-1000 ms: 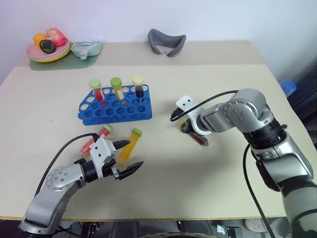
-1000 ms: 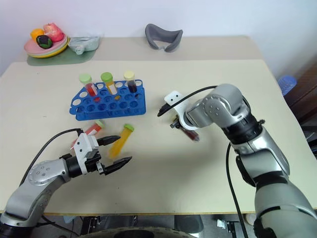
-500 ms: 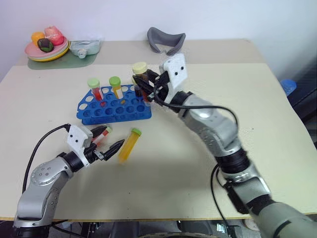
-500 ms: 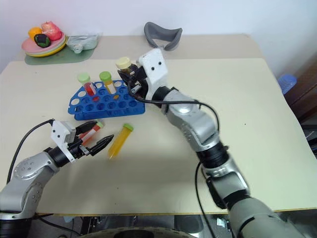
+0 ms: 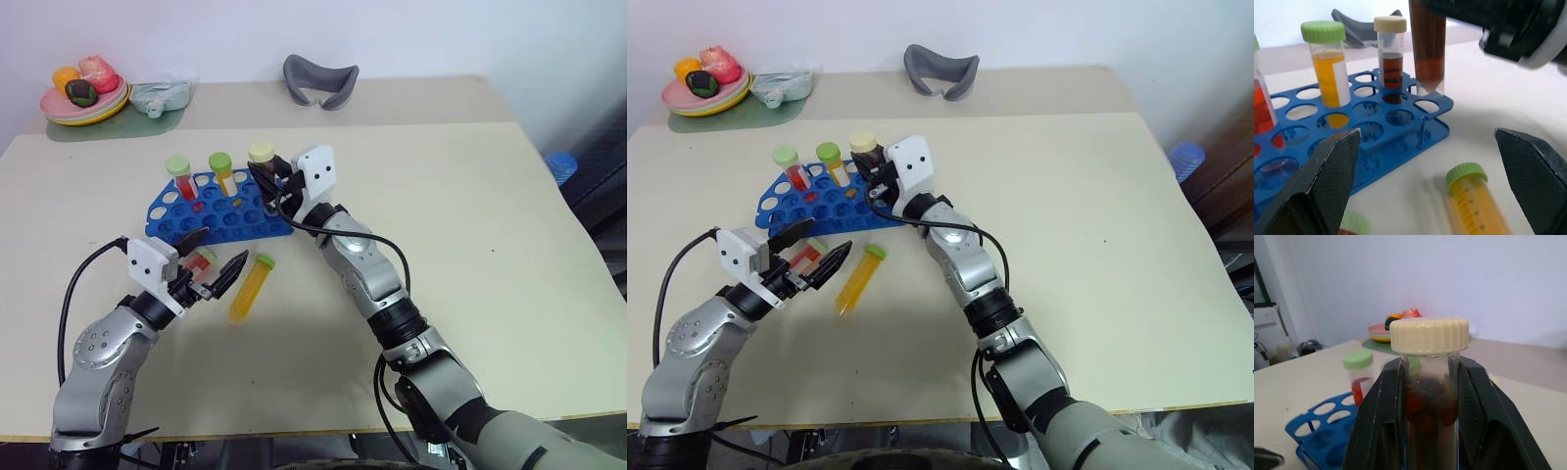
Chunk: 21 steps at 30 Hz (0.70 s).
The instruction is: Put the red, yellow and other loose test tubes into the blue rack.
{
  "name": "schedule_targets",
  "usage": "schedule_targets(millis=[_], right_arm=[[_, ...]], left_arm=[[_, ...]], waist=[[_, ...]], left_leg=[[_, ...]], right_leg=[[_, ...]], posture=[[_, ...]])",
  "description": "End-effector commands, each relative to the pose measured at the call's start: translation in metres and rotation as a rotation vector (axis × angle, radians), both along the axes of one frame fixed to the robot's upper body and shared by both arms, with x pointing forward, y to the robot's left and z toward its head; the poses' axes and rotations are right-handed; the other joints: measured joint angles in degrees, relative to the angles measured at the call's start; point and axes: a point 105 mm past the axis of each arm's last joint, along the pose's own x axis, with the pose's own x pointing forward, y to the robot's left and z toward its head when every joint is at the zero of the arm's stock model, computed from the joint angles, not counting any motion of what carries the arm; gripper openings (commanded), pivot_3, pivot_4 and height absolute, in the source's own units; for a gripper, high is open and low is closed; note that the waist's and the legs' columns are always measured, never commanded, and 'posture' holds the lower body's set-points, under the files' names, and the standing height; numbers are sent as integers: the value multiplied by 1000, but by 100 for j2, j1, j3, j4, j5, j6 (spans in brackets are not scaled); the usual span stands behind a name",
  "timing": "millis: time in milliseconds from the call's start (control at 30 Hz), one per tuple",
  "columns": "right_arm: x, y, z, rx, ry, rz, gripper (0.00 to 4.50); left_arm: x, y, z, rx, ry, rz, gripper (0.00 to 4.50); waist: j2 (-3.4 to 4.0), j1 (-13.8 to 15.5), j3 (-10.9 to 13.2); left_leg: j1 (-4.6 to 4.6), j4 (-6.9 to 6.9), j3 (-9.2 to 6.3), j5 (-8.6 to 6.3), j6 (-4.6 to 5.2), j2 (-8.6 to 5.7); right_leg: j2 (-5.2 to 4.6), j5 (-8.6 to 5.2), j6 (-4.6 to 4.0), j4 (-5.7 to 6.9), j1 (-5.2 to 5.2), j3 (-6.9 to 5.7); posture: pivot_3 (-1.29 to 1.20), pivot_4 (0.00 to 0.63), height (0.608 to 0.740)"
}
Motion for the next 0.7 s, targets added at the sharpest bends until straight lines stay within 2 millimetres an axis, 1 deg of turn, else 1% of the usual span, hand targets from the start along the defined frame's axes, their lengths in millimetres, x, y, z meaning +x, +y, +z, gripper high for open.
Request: schedule_targets(millis=[33,400,567,633,700], right_arm=[[-1,5,8,32,-37,14,893],[2,10,-2,22,-36,8,893],[7,7,-5,19,-37,-23,893],[6,7,-5,27,-38,-6,893],[2,7,-4,47,-36,35,1868]], left_arm=[[-2,1,15,4,-50,3,4500],[-5,-3,16,8,-9,-25,4500],[-4,-5,17,6,-4,-26,4500],[-5,-5,17,5,-1,-24,4500],[-5,-5,16,5,3,-21,4500]], waist=[[0,1,0],[0,5,0],[0,5,0],[0,5,0],[0,4,0]], left_leg=[[1,0,0,0,0,0],[2,1,0,1,-3,0],[2,2,0,2,-4,0],[3,2,0,3,-5,0],[3,3,0,3,-6,0]], right_leg=[[0,0,0,1,0,0],[-1,0,0,5,1,1],[-1,0,0,8,0,1],[-1,0,0,10,1,1],[-1,0,0,11,1,1]], posture=[[0,150,740],[0,150,740],[0,150,740],[0,150,740],[0,150,740]])
